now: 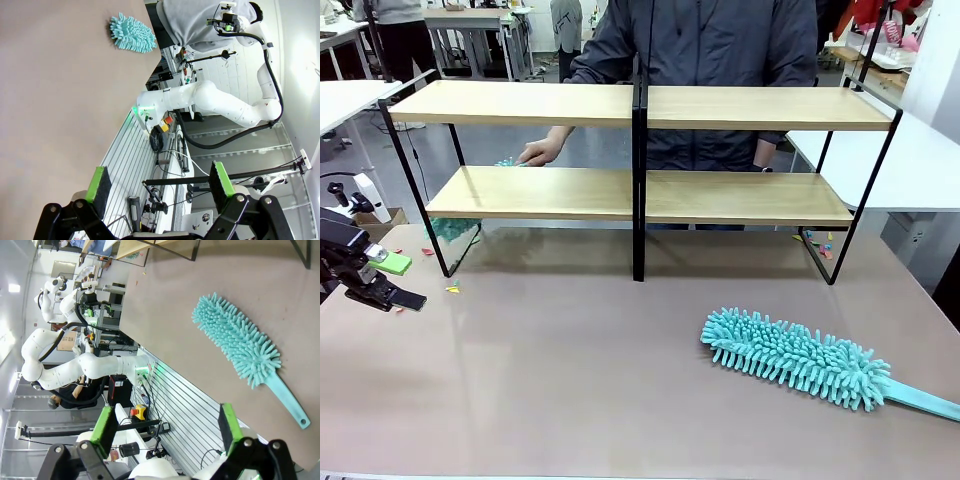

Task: Clean the shelves.
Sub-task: Place the Duster on the table.

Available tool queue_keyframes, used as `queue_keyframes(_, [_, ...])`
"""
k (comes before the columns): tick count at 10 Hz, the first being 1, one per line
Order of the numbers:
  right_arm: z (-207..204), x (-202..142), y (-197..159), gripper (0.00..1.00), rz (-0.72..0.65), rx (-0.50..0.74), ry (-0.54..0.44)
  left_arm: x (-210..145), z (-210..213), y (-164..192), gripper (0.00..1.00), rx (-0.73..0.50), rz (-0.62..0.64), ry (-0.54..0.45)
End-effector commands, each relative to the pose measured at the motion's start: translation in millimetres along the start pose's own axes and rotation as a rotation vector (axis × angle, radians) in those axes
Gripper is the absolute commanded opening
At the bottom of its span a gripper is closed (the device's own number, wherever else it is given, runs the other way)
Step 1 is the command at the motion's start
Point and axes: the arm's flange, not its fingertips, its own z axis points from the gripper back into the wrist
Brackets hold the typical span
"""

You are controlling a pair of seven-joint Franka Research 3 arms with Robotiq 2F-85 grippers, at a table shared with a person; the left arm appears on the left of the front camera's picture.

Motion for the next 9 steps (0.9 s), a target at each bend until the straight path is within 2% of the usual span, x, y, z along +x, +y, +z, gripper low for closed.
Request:
queue_keyframes(1, [-0.8,-1.4,-0.3,1.0,0.013,-0.016,0.005,0.8,-1.5,-1.2,1.0,-0.023,-0.008,-0.016])
queue_keyframes(9, [-0.8,-1.4,-0.3,1.0,0.013,-0.016,0.005,0.8,-1.5,-1.2,1.0,-0.023,-0.008,-0.016])
